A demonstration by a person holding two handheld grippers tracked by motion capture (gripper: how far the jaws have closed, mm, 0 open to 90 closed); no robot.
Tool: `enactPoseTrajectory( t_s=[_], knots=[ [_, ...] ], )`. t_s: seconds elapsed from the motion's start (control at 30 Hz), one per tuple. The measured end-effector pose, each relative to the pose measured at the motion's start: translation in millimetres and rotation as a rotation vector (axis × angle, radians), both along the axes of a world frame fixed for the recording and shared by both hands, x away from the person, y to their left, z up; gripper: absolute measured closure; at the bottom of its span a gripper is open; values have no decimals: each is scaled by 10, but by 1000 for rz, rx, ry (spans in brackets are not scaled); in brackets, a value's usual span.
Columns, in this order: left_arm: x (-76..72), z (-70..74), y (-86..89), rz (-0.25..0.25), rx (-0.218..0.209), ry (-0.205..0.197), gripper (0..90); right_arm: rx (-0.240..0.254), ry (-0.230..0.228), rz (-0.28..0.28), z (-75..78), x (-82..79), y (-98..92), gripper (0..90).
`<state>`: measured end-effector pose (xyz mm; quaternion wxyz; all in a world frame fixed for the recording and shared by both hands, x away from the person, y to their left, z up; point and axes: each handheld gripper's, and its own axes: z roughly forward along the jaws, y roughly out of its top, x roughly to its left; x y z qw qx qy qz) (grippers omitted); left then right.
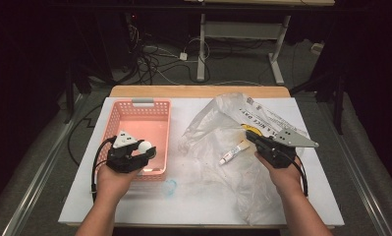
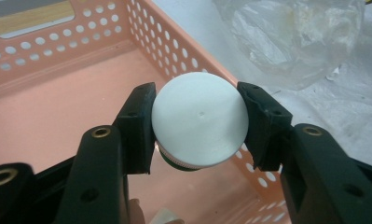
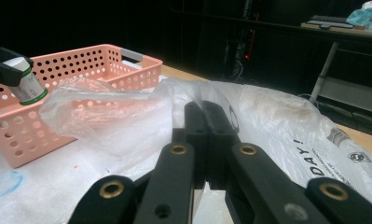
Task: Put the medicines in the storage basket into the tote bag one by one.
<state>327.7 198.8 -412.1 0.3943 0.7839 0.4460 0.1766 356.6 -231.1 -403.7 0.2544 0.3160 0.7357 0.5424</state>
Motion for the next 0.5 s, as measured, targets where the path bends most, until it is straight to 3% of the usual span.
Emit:
enactPoseTrajectory(
  t_s=[0.23, 0.27, 0.3, 0.33, 0.5],
  knots=[
    [-46, 45, -20, -4, -19, -23, 489, 14, 3, -6, 12, 4, -17, 900],
    [-64, 67, -16, -6, -61, -29, 489, 18, 7, -8, 10, 5, -16, 900],
    [-64, 67, -16, -6, -61, -29, 489, 18, 7, -8, 10, 5, -16, 900],
    [-77, 89, -19, -6, -93, -34, 490, 15, 2, -7, 10, 8, -20, 900],
    [-119, 134, -52, -19, -112, -49, 490, 18, 1, -7, 21, -1, -30, 900]
  ],
)
